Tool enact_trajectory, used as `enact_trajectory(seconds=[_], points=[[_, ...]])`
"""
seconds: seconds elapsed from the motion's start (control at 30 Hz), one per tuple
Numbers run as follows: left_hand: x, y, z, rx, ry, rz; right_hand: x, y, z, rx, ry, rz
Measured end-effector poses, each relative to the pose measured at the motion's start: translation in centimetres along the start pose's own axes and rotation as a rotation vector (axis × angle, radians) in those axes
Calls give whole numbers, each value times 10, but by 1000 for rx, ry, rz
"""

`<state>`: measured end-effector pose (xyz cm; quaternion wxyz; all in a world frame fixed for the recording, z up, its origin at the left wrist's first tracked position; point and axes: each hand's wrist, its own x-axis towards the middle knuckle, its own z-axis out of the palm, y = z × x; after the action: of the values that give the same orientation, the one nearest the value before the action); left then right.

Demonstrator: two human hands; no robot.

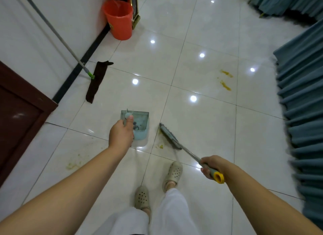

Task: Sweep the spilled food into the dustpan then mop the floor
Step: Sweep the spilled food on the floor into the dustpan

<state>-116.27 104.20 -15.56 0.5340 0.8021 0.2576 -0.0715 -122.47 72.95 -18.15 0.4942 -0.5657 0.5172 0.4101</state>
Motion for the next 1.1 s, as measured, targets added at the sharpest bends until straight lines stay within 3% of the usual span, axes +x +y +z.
enact_trajectory(seconds=[0.33, 0.57, 0.83, 1.1], points=[[3, -7, -9, 12, 4, -4, -19, 4, -26, 254, 100, -44], [5, -15, -12, 19, -19, 7, -3, 4, -14, 460, 46, -7], [7, -8, 0, 70, -49, 10, -19, 0, 11, 449, -73, -26], [9, -9, 9, 66, -29, 3, 9, -23, 6, 188, 69, -89]])
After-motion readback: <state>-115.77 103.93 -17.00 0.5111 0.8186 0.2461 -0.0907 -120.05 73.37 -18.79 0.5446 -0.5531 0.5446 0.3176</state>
